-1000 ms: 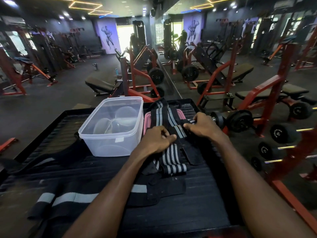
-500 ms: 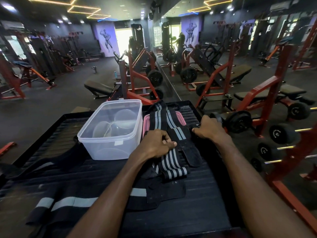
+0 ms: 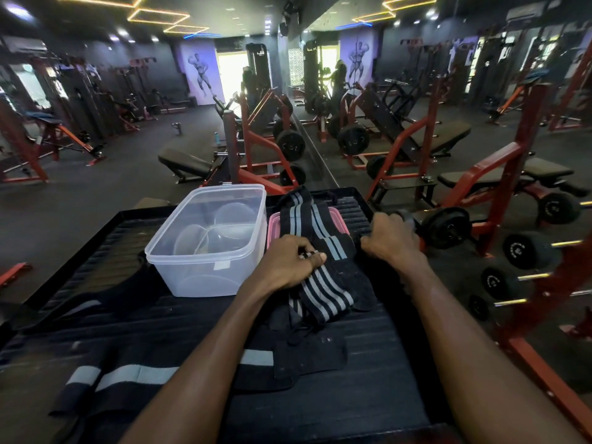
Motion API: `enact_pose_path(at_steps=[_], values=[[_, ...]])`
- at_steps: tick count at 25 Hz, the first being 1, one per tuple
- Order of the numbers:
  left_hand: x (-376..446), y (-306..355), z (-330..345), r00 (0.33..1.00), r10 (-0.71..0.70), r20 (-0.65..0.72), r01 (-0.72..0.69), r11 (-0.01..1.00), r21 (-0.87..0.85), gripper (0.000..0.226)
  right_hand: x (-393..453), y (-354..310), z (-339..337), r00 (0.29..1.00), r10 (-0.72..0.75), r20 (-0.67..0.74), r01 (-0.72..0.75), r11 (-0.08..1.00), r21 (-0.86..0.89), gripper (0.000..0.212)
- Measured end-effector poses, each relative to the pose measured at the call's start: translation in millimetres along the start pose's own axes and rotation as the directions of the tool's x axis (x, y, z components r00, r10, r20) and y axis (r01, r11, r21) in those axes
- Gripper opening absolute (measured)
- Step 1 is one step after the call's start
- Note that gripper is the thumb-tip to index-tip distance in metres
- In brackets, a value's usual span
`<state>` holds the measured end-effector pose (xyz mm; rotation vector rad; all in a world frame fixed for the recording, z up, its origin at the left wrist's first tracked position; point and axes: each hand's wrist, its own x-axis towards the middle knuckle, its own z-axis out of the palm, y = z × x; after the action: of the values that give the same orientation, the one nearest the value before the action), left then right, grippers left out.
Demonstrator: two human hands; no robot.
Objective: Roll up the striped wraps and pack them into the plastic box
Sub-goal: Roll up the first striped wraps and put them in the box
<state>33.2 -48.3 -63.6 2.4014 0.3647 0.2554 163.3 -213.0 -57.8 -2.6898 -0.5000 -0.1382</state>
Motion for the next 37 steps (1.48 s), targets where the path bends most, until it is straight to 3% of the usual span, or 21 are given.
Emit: enact_pose_path(at_steps=[2,3,5,8,12,15,18,20,22,25,28,30,32,34,37], values=[[0,1,-1,1.0,0.023,-0.018,-0.024,0.999,-0.048,0.02,4,-4,0,0.994,0.004,-0.109,0.021,0.975,0.222,0.007],[0,1,-1,0.999,0.037,-0.016,-0.038,0.997,-0.061,0.022,5,-7,-1,0.995,-0.016,-0.099,0.05,0.93,0.363,0.008],[-1,1,-1,0.998,0.061,-0.002,-0.061,0.997,-0.05,0.023,3,-17,-2,0.979,-0.19,0.075,0.12,0.832,0.542,0.017],[1,0,1,0.996,0.059,-0.065,-0.061,0.997,-0.038,0.019,-13,-36,-2,0.827,-0.416,0.379,0.168,0.825,0.54,0.038],[5,-1,-3,0.949,-0.064,-0.308,-0.005,0.976,-0.218,0.025,-13,-33,-2,0.75,-0.435,0.498,0.15,0.846,0.512,0.033],[10,-3,-3,0.92,-0.197,-0.34,0.025,0.893,-0.45,0.031,-9,-32,0,0.771,-0.445,0.455,0.094,0.786,0.611,0.018],[11,-1,-4,0.934,-0.283,-0.217,0.036,0.682,-0.731,0.027,-5,-34,0,0.86,-0.394,0.325,-0.001,0.635,0.772,0.02],[10,3,-4,0.965,-0.244,-0.097,0.054,0.547,-0.835,0.016,-3,-33,-1,0.904,-0.321,0.281,-0.094,0.492,0.865,0.023],[8,7,-1,0.983,-0.178,-0.034,0.072,0.554,-0.829,0.01,-2,-34,-4,0.939,-0.237,0.25,-0.164,0.33,0.929,0.021],[6,8,8,0.991,-0.131,-0.013,0.076,0.653,-0.754,0.004,-1,-36,-7,0.952,-0.176,0.251,-0.229,0.134,0.964,0.016],[7,9,13,0.987,-0.153,-0.042,0.077,0.69,-0.72,0.009,-3,-32,-11,0.901,-0.331,0.281,-0.325,-0.087,0.942,0.033],[7,9,12,0.982,-0.168,-0.085,0.043,0.639,-0.768,0.03,-3,-30,-13,0.863,-0.431,0.262,-0.365,-0.173,0.915,0.045],[6,10,10,0.983,-0.171,-0.069,0.027,0.503,-0.864,0.052,-1,-29,-11,0.86,-0.447,0.246,-0.338,-0.138,0.931,0.043],[6,12,9,0.985,-0.166,-0.049,0.023,0.406,-0.914,0.068,0,-30,-8,0.87,-0.413,0.269,-0.286,0.022,0.958,0.037],[10,10,10,0.96,-0.218,-0.175,-0.059,0.455,-0.889,0.064,-5,-30,-1,0.776,-0.524,0.351,-0.288,0.2,0.936,0.045]])
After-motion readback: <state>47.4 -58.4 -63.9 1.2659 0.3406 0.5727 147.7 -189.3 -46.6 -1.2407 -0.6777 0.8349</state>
